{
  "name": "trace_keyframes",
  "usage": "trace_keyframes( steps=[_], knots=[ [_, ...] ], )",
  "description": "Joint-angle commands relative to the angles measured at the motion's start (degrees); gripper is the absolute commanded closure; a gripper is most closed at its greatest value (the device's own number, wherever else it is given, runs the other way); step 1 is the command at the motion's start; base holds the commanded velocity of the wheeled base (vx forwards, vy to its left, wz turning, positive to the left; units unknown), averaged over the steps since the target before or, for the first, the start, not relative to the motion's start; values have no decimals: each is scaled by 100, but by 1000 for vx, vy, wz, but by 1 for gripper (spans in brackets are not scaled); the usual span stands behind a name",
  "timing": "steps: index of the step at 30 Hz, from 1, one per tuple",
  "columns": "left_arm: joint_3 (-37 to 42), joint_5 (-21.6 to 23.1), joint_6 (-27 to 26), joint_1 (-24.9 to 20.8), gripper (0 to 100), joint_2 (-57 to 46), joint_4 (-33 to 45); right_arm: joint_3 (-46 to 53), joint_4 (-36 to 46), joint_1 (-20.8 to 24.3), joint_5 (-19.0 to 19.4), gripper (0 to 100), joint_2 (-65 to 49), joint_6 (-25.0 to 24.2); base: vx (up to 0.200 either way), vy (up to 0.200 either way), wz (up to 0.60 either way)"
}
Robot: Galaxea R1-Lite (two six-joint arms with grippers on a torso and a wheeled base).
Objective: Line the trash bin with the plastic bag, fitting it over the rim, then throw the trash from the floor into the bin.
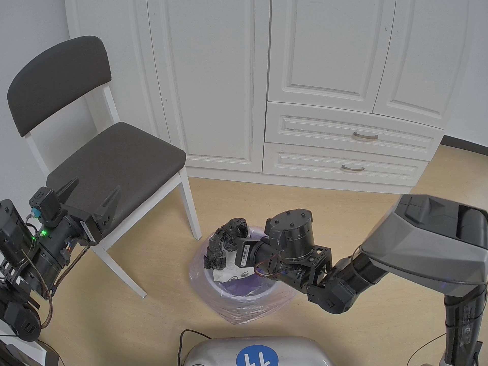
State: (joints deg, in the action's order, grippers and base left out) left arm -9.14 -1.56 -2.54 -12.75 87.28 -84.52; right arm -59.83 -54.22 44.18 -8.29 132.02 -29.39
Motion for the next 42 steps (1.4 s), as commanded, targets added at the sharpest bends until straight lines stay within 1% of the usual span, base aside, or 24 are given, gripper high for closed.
trace_keyframes(
  steps=[1,12,16,18,19,22,26,27,30,32,33,34,35,38,42],
  knots=[
    [0,7,-1,18,0,8,-3,-231,26,-234,12,100,544,-5,0,0,0],
    [9,7,-10,27,0,8,-3,-389,26,-428,64,100,992,39,0,0,0],
    [18,7,-10,27,0,-1,-3,-363,52,-445,205,100,1185,56,0,0,0],
    [18,7,-10,27,0,8,-3,-283,263,-445,284,100,1185,197,0,0,0],
    [27,7,-10,27,0,8,-3,-301,536,-445,284,100,1159,329,0,0,0],
    [27,7,-10,27,0,17,-3,-433,984,-445,293,100,1159,364,0,0,0],
    [27,7,-10,18,0,17,-3,-661,922,-445,284,100,1326,258,0,0,0],
    [27,7,-10,18,0,17,-3,-872,694,-445,223,100,1493,91,0,0,0],
    [35,7,-10,18,0,34,-3,-1154,17,-436,82,100,1818,-146,0,0,0],
    [35,7,-19,18,0,43,-3,-1268,-238,-436,-24,100,1950,-155,0,0,0],
    [35,7,-19,18,0,52,-3,-1461,-589,-428,-191,100,2126,-155,0,0,0],
    [35,7,-19,18,0,61,-3,-1496,-651,-436,-226,100,2161,-155,0,0,0],
    [35,7,-28,10,0,87,-3,-1646,-906,-428,-349,100,2301,-146,0,0,0],
    [27,7,-28,10,0,96,-3,-1716,-1134,-436,-445,100,2398,-111,0,0,0],
    [35,7,-28,10,0,87,-3,-1277,-1178,-445,-393,100,2249,162,0,0,0]
  ],
)
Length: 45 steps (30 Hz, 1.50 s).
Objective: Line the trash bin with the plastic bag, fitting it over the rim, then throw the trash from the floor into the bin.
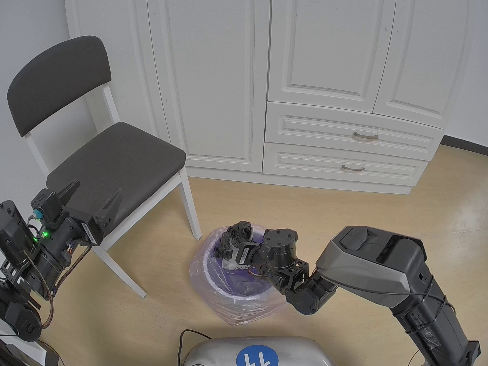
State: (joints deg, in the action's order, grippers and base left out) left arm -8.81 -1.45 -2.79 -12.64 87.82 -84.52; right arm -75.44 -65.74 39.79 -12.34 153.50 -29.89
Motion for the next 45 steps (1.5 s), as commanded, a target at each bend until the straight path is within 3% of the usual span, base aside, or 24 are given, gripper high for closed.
trace_keyframes(
  steps=[1,8,17,23,29,34,45],
  knots=[
    [-6,-4,-2,-1,0,33,-3,433,-35,-15,30,100,13,335,0,0,0],
    [2,-4,-2,-1,0,25,-3,1347,299,-209,522,100,-462,1293,0,0,0],
    [-6,-4,-2,-1,0,51,-3,618,589,-252,495,100,-66,1056,0,0,0],
    [-15,-4,-11,-28,0,121,-3,-437,861,-217,416,100,285,827,0,0,0],
    [2,-4,-11,-37,0,130,-3,-402,1028,-252,390,100,241,836,0,0,0],
    [11,-4,-20,-45,0,183,-3,-121,1784,-244,390,100,-40,862,0,0,0],
    [11,-4,-20,-45,0,174,-3,-94,1828,-252,399,100,-66,845,0,0,0]
  ],
)
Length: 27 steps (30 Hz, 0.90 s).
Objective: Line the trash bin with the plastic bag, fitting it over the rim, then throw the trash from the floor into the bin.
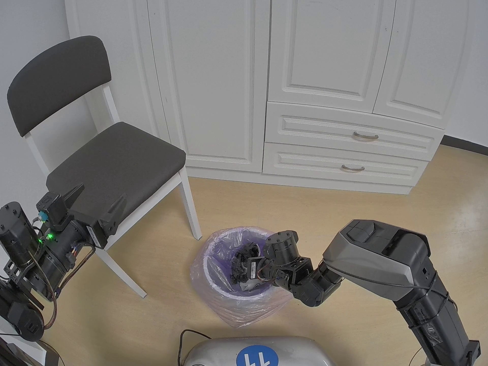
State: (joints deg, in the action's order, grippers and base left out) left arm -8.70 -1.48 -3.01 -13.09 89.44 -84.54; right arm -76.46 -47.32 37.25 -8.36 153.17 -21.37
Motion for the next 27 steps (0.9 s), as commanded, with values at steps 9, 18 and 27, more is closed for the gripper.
trace_keyframes(
  steps=[9,18,27],
  knots=[
    [0,-2,11,0,0,12,-10,8,-75,19,1,0,-25,-25,0,0,0],
    [18,-2,11,-9,0,29,-1,17,-75,19,-7,0,-25,-34,0,0,0],
    [220,-11,20,-352,0,205,-1,1010,-75,27,-16,0,-1193,326,0,0,0]
  ],
)
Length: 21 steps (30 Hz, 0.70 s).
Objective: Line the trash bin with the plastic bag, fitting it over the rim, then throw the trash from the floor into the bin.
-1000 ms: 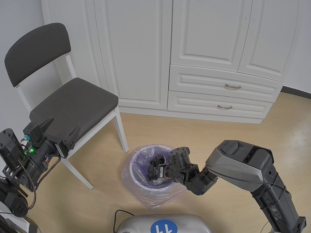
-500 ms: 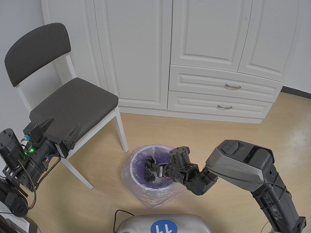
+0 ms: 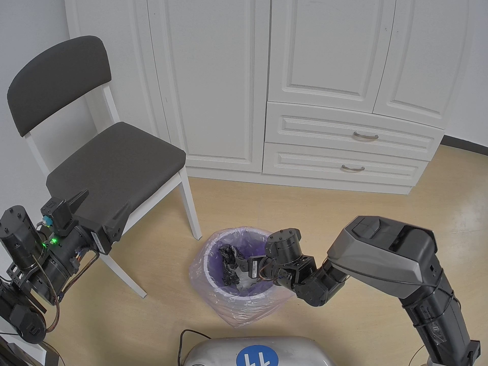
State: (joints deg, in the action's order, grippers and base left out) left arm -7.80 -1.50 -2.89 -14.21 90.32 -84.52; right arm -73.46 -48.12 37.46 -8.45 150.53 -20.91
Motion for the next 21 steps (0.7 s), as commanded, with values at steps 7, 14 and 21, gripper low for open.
trace_keyframes(
  steps=[7,14,21],
  knots=[
    [393,-193,52,-855,0,768,-12,2310,-5,-327,-148,0,-2792,1968,0,0,0],
    [490,-413,78,-987,0,1365,-337,2582,-5,-1189,-140,0,-2555,3198,0,0,0],
    [604,-421,394,-873,0,1198,-346,1906,57,-1558,-140,0,-1483,3585,0,0,0]
  ],
)
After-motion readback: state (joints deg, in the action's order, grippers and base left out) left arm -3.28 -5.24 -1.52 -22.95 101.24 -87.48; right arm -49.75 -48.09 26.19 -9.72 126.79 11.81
